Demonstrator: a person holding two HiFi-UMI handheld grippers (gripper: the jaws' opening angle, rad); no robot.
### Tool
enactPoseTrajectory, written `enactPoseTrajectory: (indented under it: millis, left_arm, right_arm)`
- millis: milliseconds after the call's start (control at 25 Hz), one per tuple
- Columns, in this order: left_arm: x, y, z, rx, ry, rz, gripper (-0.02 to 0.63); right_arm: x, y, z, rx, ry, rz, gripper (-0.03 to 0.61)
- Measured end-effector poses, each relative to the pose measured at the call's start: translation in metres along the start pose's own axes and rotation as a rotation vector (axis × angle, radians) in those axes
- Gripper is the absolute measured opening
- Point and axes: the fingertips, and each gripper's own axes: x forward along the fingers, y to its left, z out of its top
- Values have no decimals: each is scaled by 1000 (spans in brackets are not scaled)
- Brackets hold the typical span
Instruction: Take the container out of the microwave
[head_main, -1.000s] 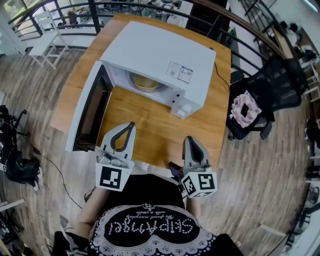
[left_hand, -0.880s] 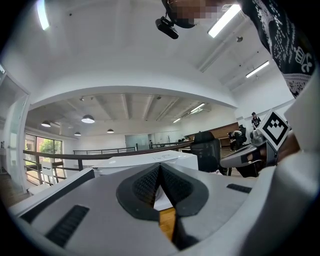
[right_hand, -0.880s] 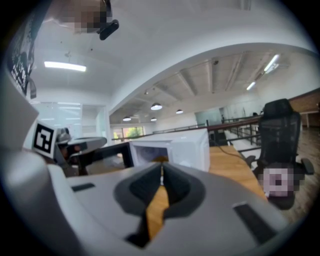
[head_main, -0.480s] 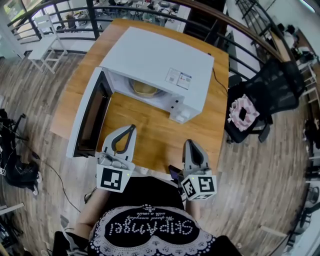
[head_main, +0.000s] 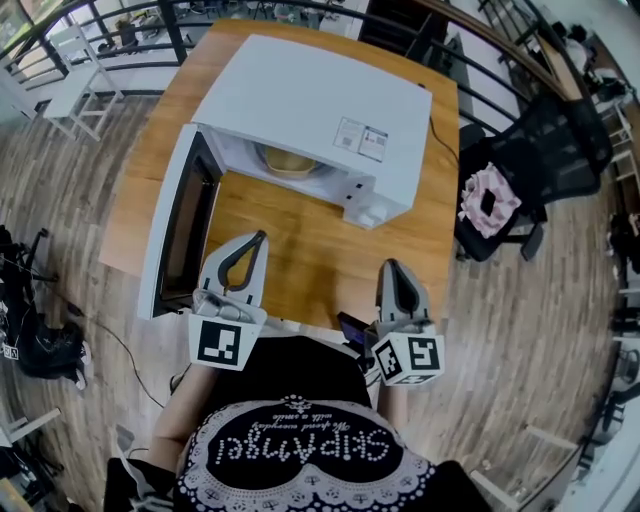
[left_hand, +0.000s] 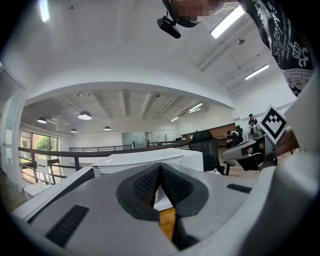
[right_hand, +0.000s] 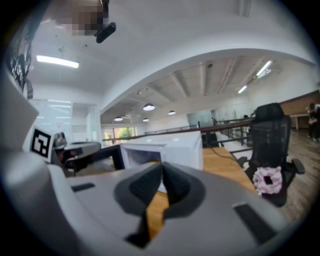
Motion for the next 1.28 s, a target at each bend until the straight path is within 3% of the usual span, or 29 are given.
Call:
enactPoseTrajectory:
  millis: [480, 1280]
  left_arm:
    - [5, 13, -5, -18, 57, -36, 23]
    - [11, 13, -11, 7, 59, -72, 25]
  right_arm:
    - [2, 1, 5, 22, 3, -52, 34]
    - [-6, -11, 6, 38, -13, -117, 34]
